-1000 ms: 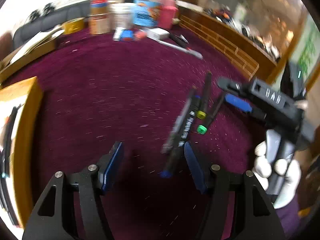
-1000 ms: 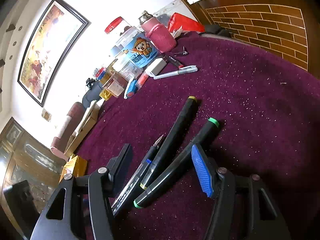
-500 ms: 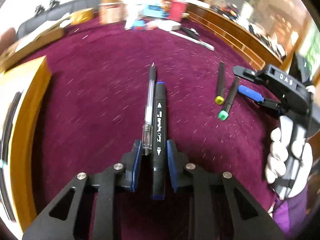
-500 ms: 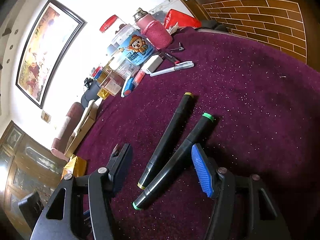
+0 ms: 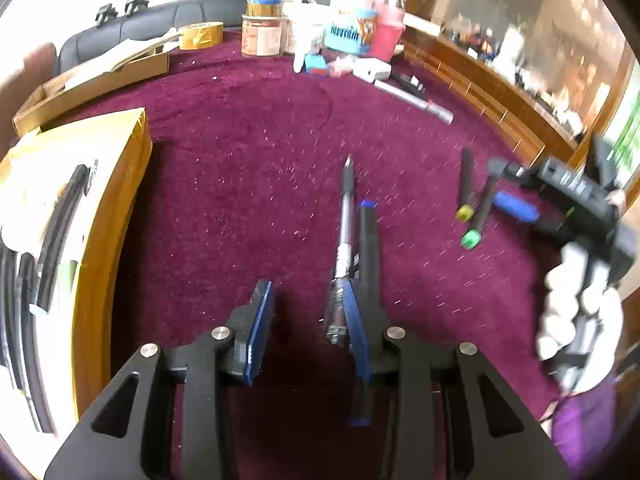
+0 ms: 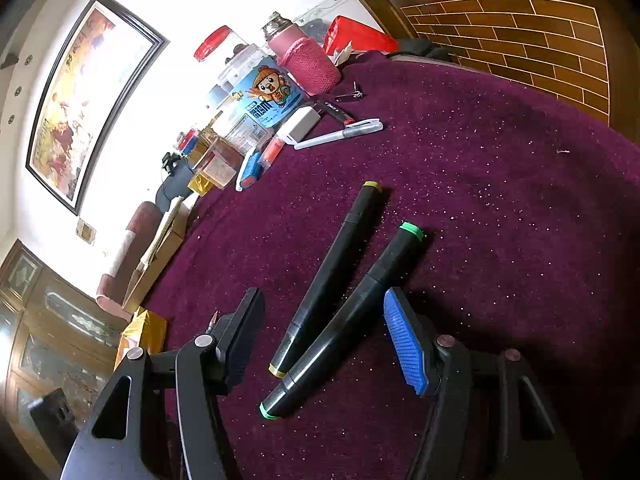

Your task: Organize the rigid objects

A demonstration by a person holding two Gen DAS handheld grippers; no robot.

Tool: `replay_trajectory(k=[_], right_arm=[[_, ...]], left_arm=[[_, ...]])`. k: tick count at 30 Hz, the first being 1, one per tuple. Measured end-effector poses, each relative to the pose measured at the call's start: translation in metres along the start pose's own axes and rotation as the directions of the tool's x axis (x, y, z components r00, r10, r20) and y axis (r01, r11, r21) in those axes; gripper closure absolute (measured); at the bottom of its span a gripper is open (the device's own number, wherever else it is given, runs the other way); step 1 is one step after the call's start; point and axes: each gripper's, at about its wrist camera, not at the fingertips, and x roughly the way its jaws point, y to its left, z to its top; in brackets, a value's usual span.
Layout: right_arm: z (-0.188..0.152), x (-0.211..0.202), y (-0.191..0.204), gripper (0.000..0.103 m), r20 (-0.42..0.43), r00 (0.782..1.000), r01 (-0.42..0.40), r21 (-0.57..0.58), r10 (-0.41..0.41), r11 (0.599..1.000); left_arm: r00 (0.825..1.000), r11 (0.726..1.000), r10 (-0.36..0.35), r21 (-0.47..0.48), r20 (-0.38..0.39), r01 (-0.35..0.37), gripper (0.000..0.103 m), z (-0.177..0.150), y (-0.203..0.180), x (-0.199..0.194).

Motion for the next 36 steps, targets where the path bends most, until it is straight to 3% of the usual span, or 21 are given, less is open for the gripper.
replay_trajectory(k=[7, 17, 19, 20, 27, 31, 33, 36], right_arm=[[0.000, 0.000, 0.001, 0.046, -0.003, 1.000, 0.002, -0.005, -0.002, 1.000], [0.000, 0.001, 0.001, 0.046, -0.005, 1.000, -0.004, -0.004, 0.004, 1.000], [0.000, 0.002, 0.001, 0.046, -0.004, 1.000, 0.001, -0.005, -0.001, 1.000], [-0.001, 0.002, 0.001, 0.046, -0.004, 1.000, 0.005, -0.006, -0.005, 1.000], [-0.002, 0.001, 0.011, 0.046, 0.003, 1.000, 0.031, -0.057, -0.031, 0.998], [-0.016, -0.026, 0.036, 0.046, 0.022, 1.000, 0.016, -0.134, -0.013, 0.991], [-0.033, -0.039, 0.061, 0.046, -0.021, 0.999, -0.052, -0.193, 0.049, 0.980], [-0.062, -0.030, 0.094, 0.046, -0.145, 0.988, -0.087, -0.294, 0.046, 0.952]], left_arm=[[1.000, 0.994, 0.029, 0.103, -0.011, -0.027, 0.069, -0.002, -0.028, 0.011], [0.998, 0.990, 0.054, 0.131, 0.014, -0.055, 0.069, 0.018, -0.042, 0.031], [0.999, 0.991, 0.035, 0.129, 0.014, -0.037, 0.076, 0.020, -0.041, 0.032], [1.000, 0.993, 0.005, 0.121, 0.016, -0.007, 0.096, 0.019, -0.038, 0.030], [0.990, 0.991, -0.131, -0.022, 0.045, 0.132, 0.097, 0.009, -0.009, 0.004], [0.979, 0.976, -0.186, -0.099, 0.083, 0.193, 0.097, 0.001, 0.011, -0.019], [0.975, 0.971, -0.198, -0.118, 0.104, 0.210, 0.097, -0.001, 0.018, -0.028], [0.967, 0.962, -0.206, -0.151, 0.150, 0.228, 0.097, -0.006, 0.029, -0.046]])
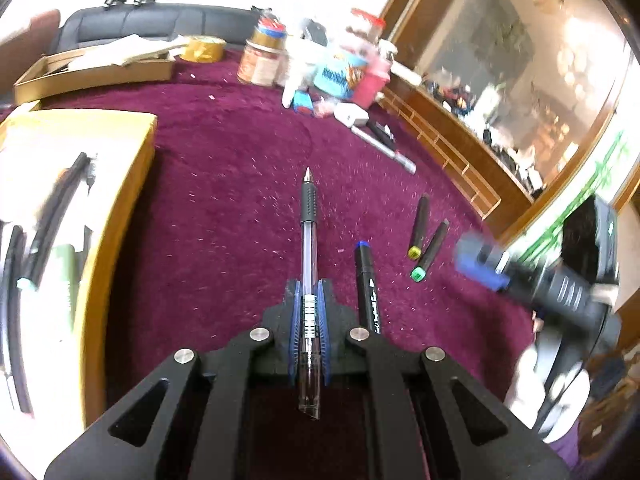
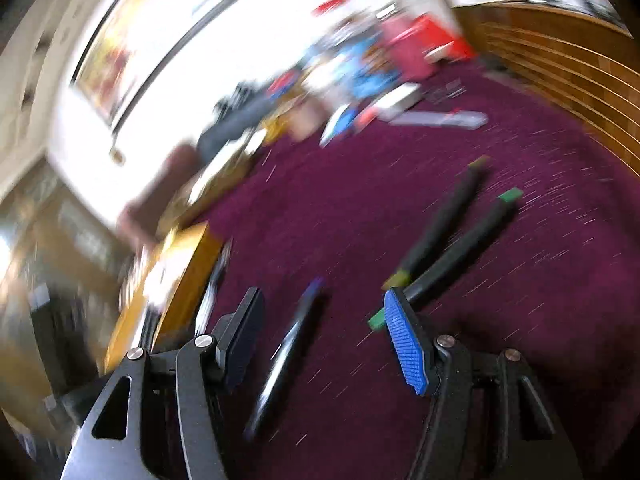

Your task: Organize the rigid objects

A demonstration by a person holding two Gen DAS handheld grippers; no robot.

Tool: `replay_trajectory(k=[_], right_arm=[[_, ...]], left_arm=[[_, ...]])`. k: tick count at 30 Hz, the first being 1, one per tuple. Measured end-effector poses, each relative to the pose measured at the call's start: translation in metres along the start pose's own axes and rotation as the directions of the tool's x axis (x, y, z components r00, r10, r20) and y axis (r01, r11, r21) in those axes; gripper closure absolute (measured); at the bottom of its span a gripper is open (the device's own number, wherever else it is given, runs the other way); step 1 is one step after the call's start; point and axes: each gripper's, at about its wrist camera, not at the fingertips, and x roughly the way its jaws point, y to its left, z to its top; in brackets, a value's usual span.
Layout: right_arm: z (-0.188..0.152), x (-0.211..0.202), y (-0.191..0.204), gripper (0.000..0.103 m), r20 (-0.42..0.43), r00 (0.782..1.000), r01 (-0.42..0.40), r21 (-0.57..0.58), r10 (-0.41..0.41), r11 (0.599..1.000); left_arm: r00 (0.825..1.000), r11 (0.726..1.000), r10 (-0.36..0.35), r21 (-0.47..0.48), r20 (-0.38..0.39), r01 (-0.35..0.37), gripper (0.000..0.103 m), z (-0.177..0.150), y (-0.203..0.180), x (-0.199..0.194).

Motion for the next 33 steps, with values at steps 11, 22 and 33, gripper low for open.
replay_trajectory(k=[11, 22, 33], right_arm=[[-0.029, 0.080, 0.074, 0.047, -0.192, 0.950, 0.181, -0.306, -0.247, 0.935], [-0.036, 0.080, 0.083, 0.090, -0.201, 0.959, 0.127, -0.333, -0.202, 0.934], [-0.011, 0.057, 0.118, 0.090, -0.225, 0.973, -0.091, -0.215, 0.042, 0.972]], left_arm=[[0.986, 0.988, 0.081, -0.144, 0.145, -0.060, 0.097, -0.010, 0.060, -0.076], [0.956, 0.927, 0.234, -0.338, 0.179, -0.163, 0.096, -0.027, 0.147, -0.113], [0.929, 0.861, 0.361, -0.414, 0.087, -0.296, 0.096, -0.029, 0.204, -0.111]])
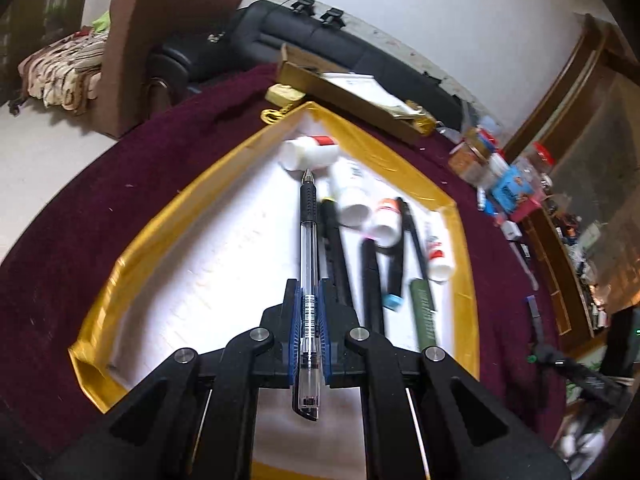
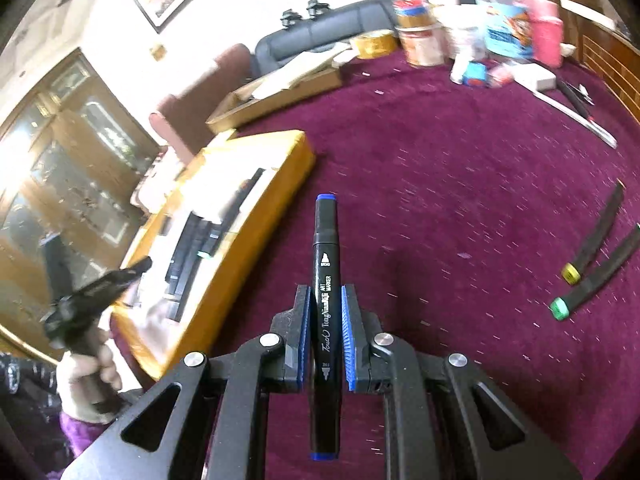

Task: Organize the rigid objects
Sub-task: 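Carry the clear pen and blue-capped marker into the white tray and open both grippers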

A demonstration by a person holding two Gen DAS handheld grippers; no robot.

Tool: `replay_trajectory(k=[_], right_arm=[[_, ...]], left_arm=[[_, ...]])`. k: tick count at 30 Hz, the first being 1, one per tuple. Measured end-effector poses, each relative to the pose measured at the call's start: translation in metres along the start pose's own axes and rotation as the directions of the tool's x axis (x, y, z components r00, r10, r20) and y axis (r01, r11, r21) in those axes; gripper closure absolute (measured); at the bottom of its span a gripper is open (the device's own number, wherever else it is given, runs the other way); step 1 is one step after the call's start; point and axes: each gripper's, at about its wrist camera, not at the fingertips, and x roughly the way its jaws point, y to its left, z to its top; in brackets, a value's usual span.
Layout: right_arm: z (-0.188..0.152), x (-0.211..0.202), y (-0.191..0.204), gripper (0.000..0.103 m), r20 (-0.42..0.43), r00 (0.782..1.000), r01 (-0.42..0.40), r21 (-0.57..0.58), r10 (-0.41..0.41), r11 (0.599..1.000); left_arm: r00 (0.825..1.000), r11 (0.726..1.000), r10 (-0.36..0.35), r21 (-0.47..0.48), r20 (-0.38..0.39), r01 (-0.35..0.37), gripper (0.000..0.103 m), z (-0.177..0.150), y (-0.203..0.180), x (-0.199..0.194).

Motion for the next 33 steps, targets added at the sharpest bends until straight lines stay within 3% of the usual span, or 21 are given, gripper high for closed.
replay_trajectory(k=[11, 16, 25, 28, 33], right_arm=[[0.020, 0.042, 0.079, 0.090, -0.090, 0.983, -0.165, -0.061, 0.159, 0.984], [0.022, 0.064, 0.113, 0.090, -0.139, 0.973, -0.200, -0.090, 0.186, 0.976], [0.031, 0.130, 0.154, 0.090, -0.265, 0.915, -0.304, 0.042, 0.304, 0.952], [0.033, 0.155, 0.167, 0.090, -0.298, 0.897, -0.315, 0.089, 0.328, 0.945], [0.038, 0.187, 0.177, 0.090, -0.298, 0.895, -0.299, 0.155, 0.333, 0.941]], left_arm=[[0.997, 0.997, 0.068, -0.023, -0.040, -0.069, 0.096, 0.018, 0.023, 0.017], [0.998, 0.998, 0.047, -0.033, -0.048, -0.049, 0.096, 0.018, 0.029, 0.017], [0.998, 0.996, -0.020, -0.087, 0.058, 0.025, 0.086, 0.014, 0.039, -0.028], [0.995, 0.994, -0.015, -0.109, 0.099, 0.025, 0.073, 0.012, 0.048, -0.045], [0.991, 0.990, -0.026, -0.136, 0.132, 0.044, 0.069, 0.012, 0.063, -0.060]])
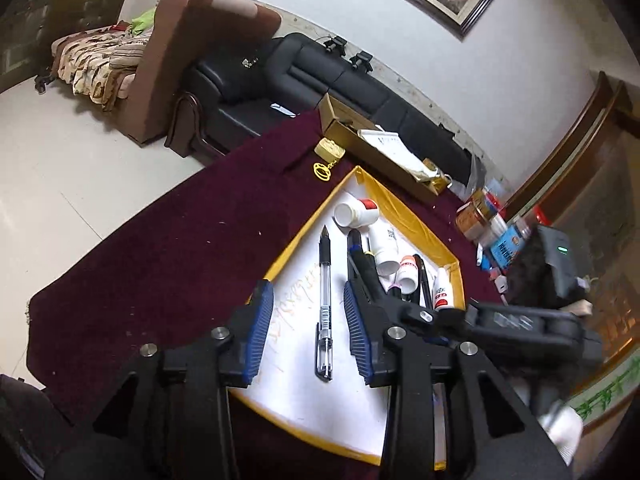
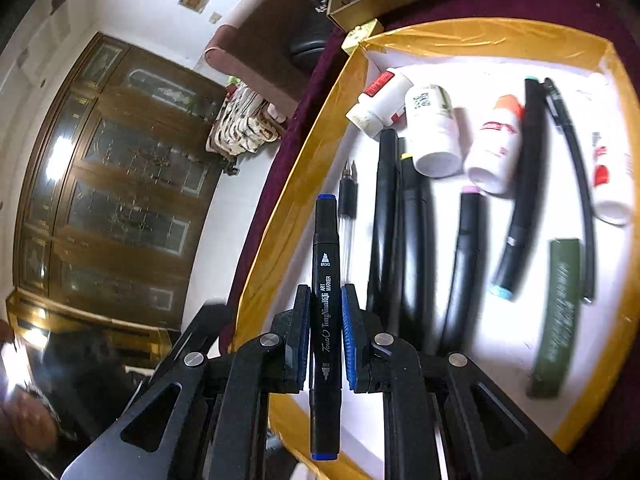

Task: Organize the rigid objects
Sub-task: 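Carry the clear pen and blue-capped marker into the white tray and open both grippers, then move both grippers back toward the last two black markers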

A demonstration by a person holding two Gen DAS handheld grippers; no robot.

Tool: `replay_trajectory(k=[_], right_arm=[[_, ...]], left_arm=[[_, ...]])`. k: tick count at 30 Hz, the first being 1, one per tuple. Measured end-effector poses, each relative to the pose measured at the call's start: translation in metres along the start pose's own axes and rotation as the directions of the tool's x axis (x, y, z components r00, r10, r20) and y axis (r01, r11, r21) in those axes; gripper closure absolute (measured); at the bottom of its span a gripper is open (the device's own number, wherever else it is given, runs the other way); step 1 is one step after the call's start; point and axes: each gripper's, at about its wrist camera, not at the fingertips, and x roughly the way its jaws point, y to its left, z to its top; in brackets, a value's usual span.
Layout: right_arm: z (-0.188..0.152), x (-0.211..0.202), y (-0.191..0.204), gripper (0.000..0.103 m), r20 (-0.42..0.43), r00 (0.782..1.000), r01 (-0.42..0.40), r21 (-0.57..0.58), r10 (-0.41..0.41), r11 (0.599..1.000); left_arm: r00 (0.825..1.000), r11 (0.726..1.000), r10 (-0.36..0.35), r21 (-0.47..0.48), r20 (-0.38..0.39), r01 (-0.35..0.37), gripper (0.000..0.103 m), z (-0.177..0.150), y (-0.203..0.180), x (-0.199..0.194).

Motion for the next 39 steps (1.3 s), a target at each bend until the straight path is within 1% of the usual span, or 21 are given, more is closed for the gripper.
replay_trajectory(k=[6, 8, 9, 11, 15, 19, 23, 24, 26, 29, 32, 33, 35, 36, 39], right_arm=[[0.005, 0.016, -0.002, 0.089, 0.008, 0.999, 0.043, 0.028, -0.044, 0.999], [0.001, 0.010, -0.004, 0.089, 0.028, 0.997, 0.068, 0.030, -0.069, 0.997], [0.001, 0.008, -0.005, 0.089, 0.040, 0.996, 0.081, 0.027, -0.082, 0.996], [0.002, 0.005, -0.005, 0.089, 0.055, 0.995, 0.087, 0.025, -0.089, 0.996], [0.005, -0.004, -0.007, 0.088, 0.078, 0.993, 0.087, 0.016, -0.088, 0.996], [0.002, -0.023, -0.005, 0.080, 0.123, 0.987, 0.101, -0.018, -0.098, 0.995], [-0.004, -0.042, -0.002, 0.077, 0.185, 0.974, 0.148, -0.061, -0.134, 0.987], [-0.007, -0.049, -0.003, 0.076, 0.205, 0.967, 0.167, -0.071, -0.149, 0.983], [-0.006, -0.052, -0.001, 0.069, 0.228, 0.958, 0.198, -0.081, -0.175, 0.977], [-0.013, -0.061, -0.002, 0.068, 0.257, 0.940, 0.262, -0.113, -0.227, 0.958], [-0.023, -0.067, -0.003, 0.068, 0.282, 0.914, 0.342, -0.150, -0.291, 0.928], [-0.026, -0.071, -0.003, 0.068, 0.297, 0.901, 0.373, -0.159, -0.316, 0.914], [-0.031, -0.080, -0.006, 0.068, 0.335, 0.868, 0.437, -0.165, -0.366, 0.884], [-0.034, -0.086, -0.008, 0.068, 0.360, 0.846, 0.474, -0.167, -0.395, 0.865], [-0.041, -0.098, -0.011, 0.068, 0.404, 0.795, 0.550, -0.165, -0.453, 0.819]], left_arm=[[1.000, 1.000, -0.014, -0.024, -0.008, 0.014, 0.069, 0.001, 0.011, 0.001], [1.000, 0.999, -0.015, -0.029, -0.012, 0.014, 0.067, 0.000, 0.014, 0.003], [1.000, 0.999, -0.014, -0.032, -0.013, 0.013, 0.061, 0.000, 0.015, 0.002], [1.000, 0.999, -0.007, -0.043, -0.012, 0.006, 0.053, -0.001, 0.017, 0.003], [1.000, 0.998, -0.002, -0.061, -0.011, 0.001, 0.053, -0.003, 0.020, 0.002], [1.000, 0.998, 0.004, -0.065, -0.010, -0.004, 0.049, -0.004, 0.018, 0.001], [1.000, 0.998, -0.001, -0.066, -0.009, 0.000, 0.049, -0.005, 0.014, -0.001], [1.000, 0.998, -0.002, -0.066, -0.009, 0.001, 0.049, -0.005, 0.012, -0.002], [1.000, 0.998, -0.001, -0.056, -0.008, 0.001, 0.048, -0.007, 0.008, -0.002], [1.000, 0.999, -0.008, -0.037, -0.018, 0.008, 0.046, -0.010, -0.003, -0.001], [0.999, 1.000, -0.019, -0.003, -0.038, 0.019, 0.046, -0.015, -0.017, 0.003], [0.999, 1.000, -0.021, 0.009, -0.044, 0.022, 0.046, -0.016, -0.021, 0.003], [0.998, 0.999, -0.019, 0.041, -0.054, 0.021, 0.045, -0.020, -0.032, 0.006], [0.998, 0.998, -0.016, 0.054, -0.056, 0.019, 0.045, -0.021, -0.036, 0.006], [0.998, 0.995, -0.007, 0.095, -0.063, 0.013, 0.045, -0.027, -0.050, 0.007]])
